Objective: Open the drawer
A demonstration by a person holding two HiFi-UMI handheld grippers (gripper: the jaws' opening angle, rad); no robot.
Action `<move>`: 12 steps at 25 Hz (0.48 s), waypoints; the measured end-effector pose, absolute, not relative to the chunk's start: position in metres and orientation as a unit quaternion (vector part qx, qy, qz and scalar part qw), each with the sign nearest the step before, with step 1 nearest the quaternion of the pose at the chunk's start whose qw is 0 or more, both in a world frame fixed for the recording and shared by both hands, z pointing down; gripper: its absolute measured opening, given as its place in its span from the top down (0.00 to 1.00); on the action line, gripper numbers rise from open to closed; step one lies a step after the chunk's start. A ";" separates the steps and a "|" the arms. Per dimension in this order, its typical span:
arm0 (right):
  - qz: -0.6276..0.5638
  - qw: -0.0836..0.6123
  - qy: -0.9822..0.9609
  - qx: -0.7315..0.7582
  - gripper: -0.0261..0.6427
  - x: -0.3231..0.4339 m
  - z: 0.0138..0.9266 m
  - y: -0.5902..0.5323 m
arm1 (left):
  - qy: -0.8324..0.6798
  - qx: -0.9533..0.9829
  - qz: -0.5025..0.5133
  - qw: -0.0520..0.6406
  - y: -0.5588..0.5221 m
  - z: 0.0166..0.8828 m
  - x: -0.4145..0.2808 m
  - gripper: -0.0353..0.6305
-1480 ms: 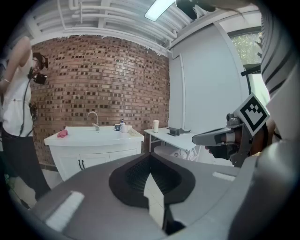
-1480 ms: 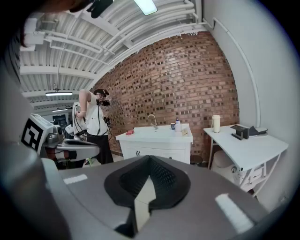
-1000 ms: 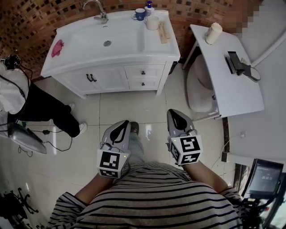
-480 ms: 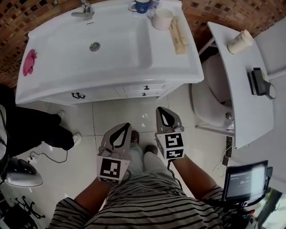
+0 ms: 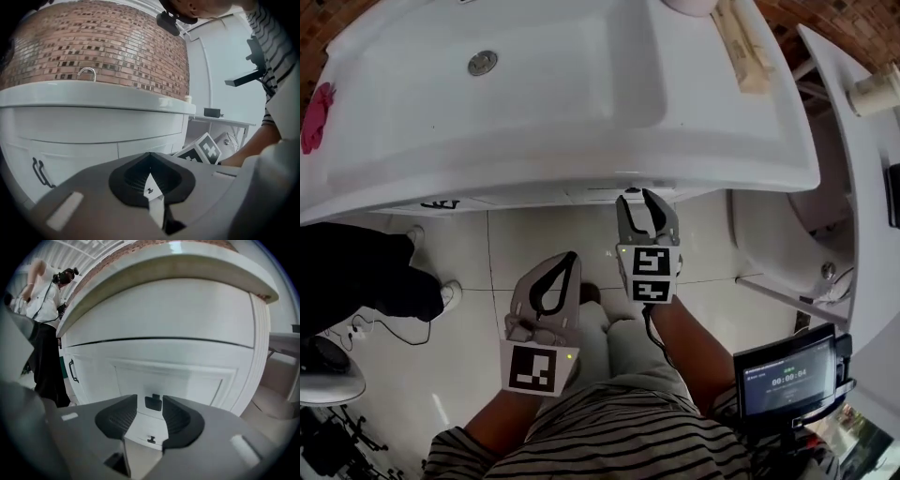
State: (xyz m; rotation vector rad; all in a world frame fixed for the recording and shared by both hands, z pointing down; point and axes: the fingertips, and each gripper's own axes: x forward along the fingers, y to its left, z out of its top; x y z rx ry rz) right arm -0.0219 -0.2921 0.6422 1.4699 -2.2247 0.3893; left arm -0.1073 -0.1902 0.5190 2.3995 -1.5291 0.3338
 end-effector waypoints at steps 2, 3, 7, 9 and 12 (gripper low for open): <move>0.142 0.217 -0.802 0.538 0.71 -0.024 0.652 -0.300 | -0.533 0.826 0.119 0.140 -0.192 0.530 -0.113 0.92; 0.143 0.214 -0.800 0.542 0.71 -0.024 0.655 -0.303 | -0.536 0.823 0.122 0.141 -0.193 0.535 -0.115 0.92; 0.147 0.207 -0.795 0.550 0.71 -0.026 0.660 -0.309 | -0.545 0.816 0.125 0.145 -0.196 0.541 -0.123 0.92; 0.143 0.211 -0.792 0.555 0.71 -0.025 0.660 -0.310 | -0.547 0.815 0.127 0.144 -0.196 0.539 -0.126 0.92; 0.140 0.222 -0.789 0.556 0.76 -0.024 0.662 -0.309 | -0.549 0.813 0.130 0.143 -0.194 0.537 -0.127 0.92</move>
